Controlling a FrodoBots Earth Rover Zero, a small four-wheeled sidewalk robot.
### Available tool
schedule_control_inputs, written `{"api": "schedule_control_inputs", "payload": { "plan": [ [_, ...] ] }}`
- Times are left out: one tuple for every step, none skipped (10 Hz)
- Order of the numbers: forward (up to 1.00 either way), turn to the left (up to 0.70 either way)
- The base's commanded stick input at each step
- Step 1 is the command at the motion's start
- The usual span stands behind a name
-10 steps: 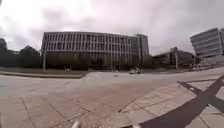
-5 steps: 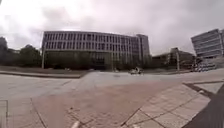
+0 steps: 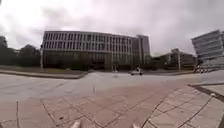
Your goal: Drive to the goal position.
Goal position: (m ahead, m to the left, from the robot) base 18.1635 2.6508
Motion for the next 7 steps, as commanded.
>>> {"api": "schedule_control_inputs", "payload": {
  "plan": [
    [0.70,0.00],
    [0.70,0.00],
    [0.70,0.00],
    [0.70,0.00],
    [0.70,0.00],
    [0.70,0.00],
    [0.70,0.00]
  ]
}}
